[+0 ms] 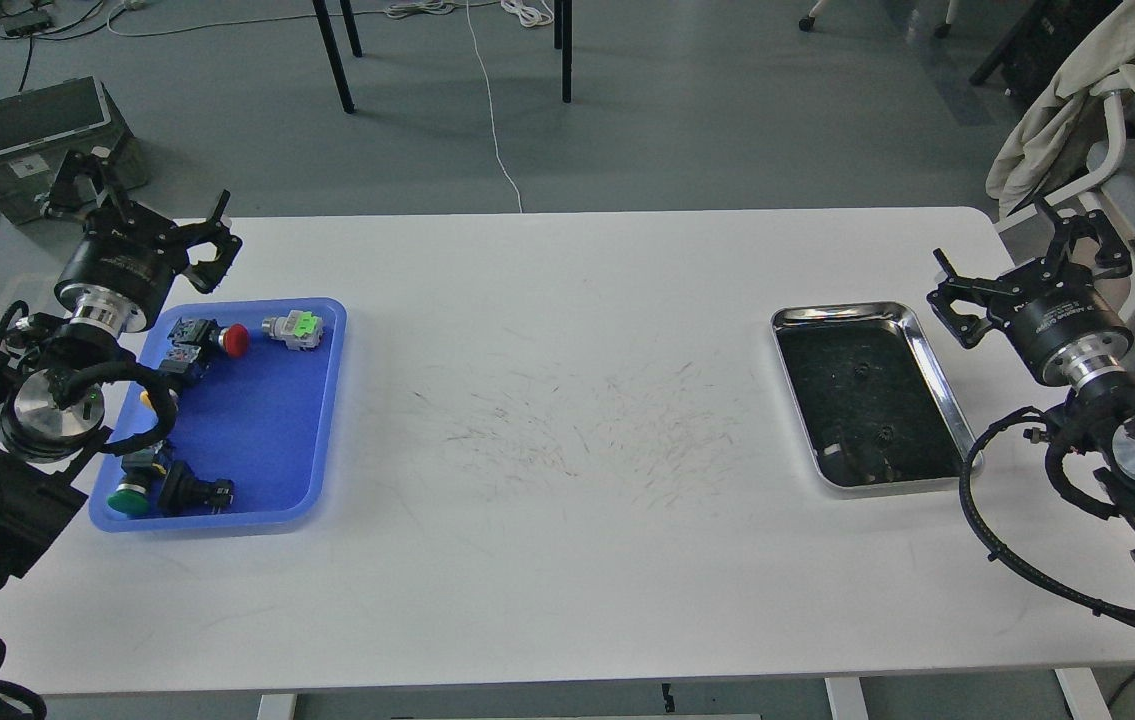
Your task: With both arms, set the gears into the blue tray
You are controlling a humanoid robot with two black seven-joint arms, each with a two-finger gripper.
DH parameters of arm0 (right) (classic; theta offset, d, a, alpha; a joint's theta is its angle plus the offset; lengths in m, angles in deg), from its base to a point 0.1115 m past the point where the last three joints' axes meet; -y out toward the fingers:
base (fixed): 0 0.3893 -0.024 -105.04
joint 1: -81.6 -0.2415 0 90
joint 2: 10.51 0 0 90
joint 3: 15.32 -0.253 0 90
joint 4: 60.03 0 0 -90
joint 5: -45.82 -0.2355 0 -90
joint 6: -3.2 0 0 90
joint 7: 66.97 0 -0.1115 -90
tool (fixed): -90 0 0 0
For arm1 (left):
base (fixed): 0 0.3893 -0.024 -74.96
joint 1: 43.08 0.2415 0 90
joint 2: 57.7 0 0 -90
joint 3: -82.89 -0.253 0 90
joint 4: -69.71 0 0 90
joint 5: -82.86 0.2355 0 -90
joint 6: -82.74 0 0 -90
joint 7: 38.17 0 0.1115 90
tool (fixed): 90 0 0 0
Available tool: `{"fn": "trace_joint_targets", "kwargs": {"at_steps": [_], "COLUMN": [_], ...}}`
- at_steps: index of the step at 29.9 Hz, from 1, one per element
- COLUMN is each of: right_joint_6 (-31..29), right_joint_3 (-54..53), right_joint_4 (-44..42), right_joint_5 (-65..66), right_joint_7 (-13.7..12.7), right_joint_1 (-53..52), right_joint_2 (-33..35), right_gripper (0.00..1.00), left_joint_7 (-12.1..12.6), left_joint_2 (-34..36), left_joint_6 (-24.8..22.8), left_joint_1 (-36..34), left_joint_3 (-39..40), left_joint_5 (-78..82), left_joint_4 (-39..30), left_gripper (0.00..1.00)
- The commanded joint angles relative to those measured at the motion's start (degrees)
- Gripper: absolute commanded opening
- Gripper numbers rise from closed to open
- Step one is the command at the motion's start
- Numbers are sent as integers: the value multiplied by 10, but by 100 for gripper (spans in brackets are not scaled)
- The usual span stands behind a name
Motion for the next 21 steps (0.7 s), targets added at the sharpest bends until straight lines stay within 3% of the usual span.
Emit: {"fn": "trace_joint_targets", "kwargs": {"at_steps": [1,21], "right_joint_6": [-1,-10], "right_joint_3": [5,-4], "right_joint_4": [0,-8], "right_joint_5": [0,0], "right_joint_7": [1,12], "right_joint_1": [-3,-4], "right_joint_2": [-3,-13], "right_gripper": [99,99], "left_joint_7": [-5,-16], "left_joint_2": [0,-16], "left_joint_6": [0,0], "left_joint_1": [1,-1], "left_joint_3": [0,-11], "left_joint_5": [0,8], "left_joint_4": [0,54], "left_gripper": [99,99]}}
